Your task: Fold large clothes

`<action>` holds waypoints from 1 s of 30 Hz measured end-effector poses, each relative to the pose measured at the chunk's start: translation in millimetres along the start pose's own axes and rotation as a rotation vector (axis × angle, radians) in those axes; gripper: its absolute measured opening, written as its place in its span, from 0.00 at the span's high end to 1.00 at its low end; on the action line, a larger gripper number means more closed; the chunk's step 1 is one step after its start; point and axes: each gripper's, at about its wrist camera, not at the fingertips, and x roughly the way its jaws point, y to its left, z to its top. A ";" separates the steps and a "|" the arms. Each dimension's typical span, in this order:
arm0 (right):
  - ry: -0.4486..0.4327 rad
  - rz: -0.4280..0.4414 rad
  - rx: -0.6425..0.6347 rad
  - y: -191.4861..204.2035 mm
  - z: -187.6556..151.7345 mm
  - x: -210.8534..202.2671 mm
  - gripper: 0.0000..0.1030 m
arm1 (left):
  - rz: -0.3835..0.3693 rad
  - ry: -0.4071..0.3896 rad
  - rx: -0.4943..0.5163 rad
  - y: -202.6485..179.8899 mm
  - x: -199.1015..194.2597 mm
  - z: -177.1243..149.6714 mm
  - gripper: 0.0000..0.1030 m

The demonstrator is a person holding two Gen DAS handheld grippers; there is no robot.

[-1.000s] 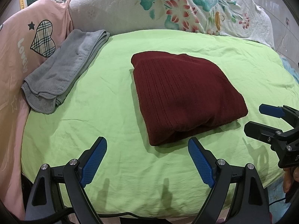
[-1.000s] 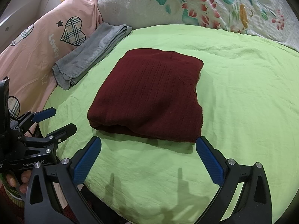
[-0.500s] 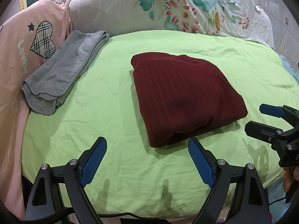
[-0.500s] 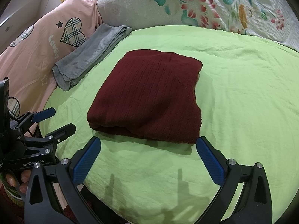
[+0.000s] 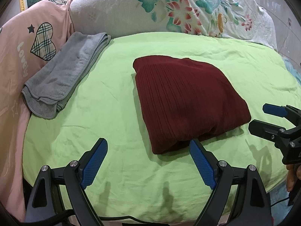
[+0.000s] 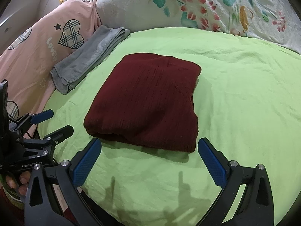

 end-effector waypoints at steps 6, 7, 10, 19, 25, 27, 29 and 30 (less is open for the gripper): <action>-0.013 0.006 -0.003 2.6 7.4 0.3 0.01 | 0.015 -0.009 0.000 0.4 1.6 6.3 0.13; -0.014 0.005 -0.005 2.4 8.9 0.8 0.01 | 0.018 -0.008 -0.003 0.0 1.5 5.9 0.13; -0.015 0.005 -0.003 4.0 9.6 1.3 0.01 | 0.019 -0.002 -0.011 0.8 3.1 6.5 0.13; -0.011 0.008 -0.003 6.0 12.6 3.6 0.01 | 0.029 -0.001 -0.016 0.4 4.6 7.2 0.13; -0.012 0.008 -0.002 5.8 12.2 4.4 0.01 | 0.036 0.003 -0.015 0.5 7.8 8.0 0.13; -0.012 0.007 0.000 5.8 11.9 4.6 0.01 | 0.037 0.003 -0.017 0.2 8.3 8.1 0.13; -0.013 0.008 0.005 4.6 12.7 4.9 0.01 | 0.038 0.002 -0.016 -0.1 8.9 8.4 0.13; -0.014 0.009 0.007 4.2 13.5 5.2 0.01 | 0.038 0.003 -0.016 -0.1 9.1 8.5 0.13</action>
